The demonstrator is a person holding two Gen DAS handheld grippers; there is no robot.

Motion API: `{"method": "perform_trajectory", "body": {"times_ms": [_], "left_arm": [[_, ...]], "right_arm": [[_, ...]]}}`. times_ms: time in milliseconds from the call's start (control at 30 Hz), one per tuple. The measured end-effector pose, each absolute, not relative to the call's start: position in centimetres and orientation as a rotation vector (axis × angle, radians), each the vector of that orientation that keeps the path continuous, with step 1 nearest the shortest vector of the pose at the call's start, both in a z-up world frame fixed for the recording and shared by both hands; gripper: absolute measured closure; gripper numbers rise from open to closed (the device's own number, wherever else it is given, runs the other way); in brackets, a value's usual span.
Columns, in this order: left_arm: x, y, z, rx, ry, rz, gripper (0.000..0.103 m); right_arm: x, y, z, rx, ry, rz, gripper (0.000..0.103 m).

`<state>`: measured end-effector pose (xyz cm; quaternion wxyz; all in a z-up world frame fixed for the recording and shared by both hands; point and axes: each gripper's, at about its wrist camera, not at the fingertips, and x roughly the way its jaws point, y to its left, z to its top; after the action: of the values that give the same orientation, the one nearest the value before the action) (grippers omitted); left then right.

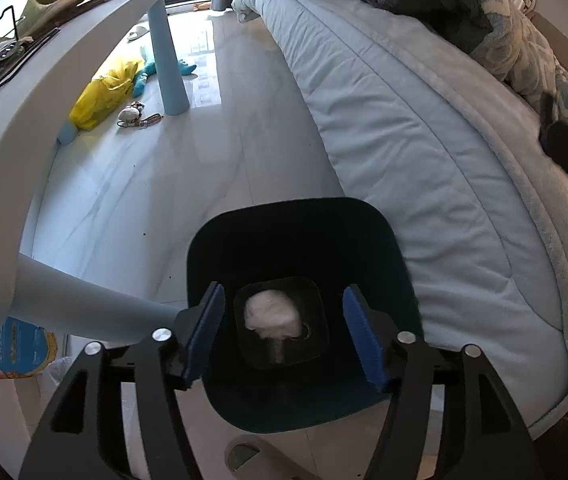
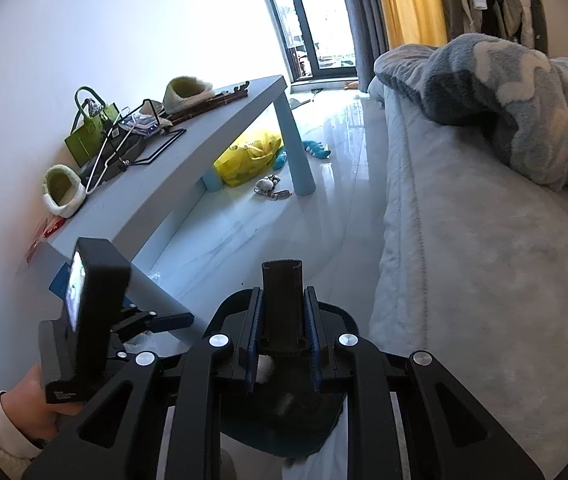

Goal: Collect trash
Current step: 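Carry the white tissue bundle to the black bin and open the left tool, then lower the small black piece into the black bin and open the right tool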

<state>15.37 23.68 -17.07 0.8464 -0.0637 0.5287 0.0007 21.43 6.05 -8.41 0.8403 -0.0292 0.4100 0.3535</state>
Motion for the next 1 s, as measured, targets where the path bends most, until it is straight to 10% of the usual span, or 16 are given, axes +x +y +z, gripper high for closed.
{"method": "perform_trajectory", "body": {"times_ms": [1000], "left_arm": [[12.7,27.4,-10.3,-0.211,0.885,0.016,0.053]], "right_arm": [[20.8,13.1,-19.6,-0.269,1.133,0.758,0.083]]}}
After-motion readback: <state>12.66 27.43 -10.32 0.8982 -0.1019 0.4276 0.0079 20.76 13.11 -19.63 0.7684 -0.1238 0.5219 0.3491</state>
